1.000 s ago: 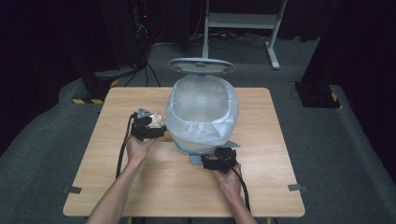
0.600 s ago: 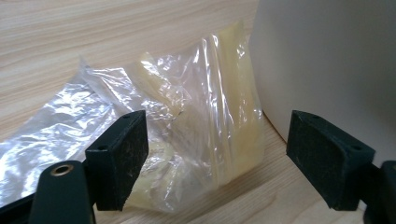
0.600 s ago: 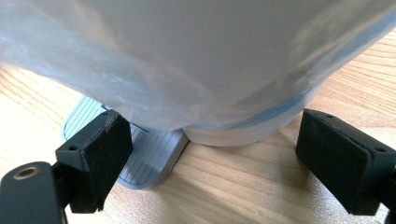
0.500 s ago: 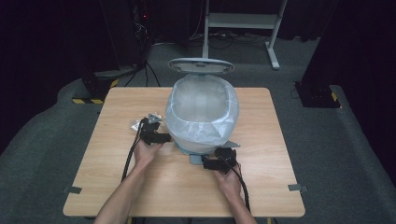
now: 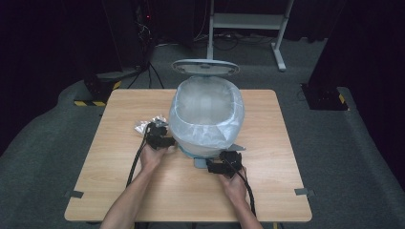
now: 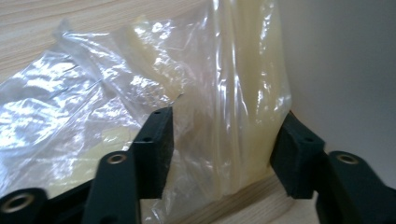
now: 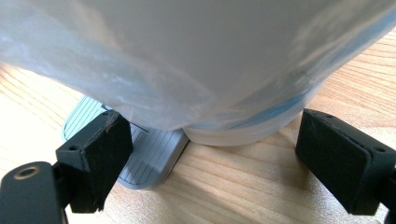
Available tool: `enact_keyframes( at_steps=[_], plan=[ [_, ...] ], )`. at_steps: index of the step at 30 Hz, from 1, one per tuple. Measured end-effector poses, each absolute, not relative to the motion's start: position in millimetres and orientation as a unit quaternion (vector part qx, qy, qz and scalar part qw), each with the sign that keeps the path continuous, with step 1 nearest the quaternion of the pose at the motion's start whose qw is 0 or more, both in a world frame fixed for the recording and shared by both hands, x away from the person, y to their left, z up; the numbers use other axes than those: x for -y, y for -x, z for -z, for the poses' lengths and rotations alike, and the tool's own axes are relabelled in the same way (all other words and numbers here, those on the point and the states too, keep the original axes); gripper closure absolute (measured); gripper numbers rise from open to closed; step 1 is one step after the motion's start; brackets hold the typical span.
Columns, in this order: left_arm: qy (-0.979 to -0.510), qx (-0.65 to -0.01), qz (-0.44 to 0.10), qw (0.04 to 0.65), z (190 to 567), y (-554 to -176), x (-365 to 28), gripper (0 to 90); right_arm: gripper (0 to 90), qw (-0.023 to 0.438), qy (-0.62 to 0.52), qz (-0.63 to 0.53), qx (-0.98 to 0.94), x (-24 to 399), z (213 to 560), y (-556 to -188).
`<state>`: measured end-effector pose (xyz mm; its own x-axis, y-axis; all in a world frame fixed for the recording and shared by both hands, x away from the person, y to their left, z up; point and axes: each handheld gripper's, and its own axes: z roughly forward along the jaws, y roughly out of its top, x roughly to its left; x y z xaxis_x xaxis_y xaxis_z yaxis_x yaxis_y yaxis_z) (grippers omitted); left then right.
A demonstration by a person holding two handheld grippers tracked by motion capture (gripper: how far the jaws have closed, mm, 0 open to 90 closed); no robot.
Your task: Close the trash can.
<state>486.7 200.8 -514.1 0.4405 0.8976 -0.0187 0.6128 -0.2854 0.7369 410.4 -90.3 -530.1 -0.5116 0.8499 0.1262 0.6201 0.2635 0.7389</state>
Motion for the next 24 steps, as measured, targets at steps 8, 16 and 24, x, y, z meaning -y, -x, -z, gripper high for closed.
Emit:
enact_keyframes(
  at_steps=[8,16,24],
  plan=[
    [-0.778,-0.493,-0.204,0.332,515.1,-486.8,-204.0,61.4,10.7,0.151,-0.47,-0.383,-0.781,90.4,530.1,-410.5],
    [-0.782,-0.491,-0.214,0.318,512.0,-483.0,-205.2,75.3,10.8,0.151,-0.47,-0.383,-0.781,90.4,530.1,-410.5],
    [-0.778,-0.497,-0.215,0.318,507.2,-478.0,-214.0,84.2,10.8,0.15,-0.47,-0.383,-0.781,90.4,530.1,-410.5]
  ],
)
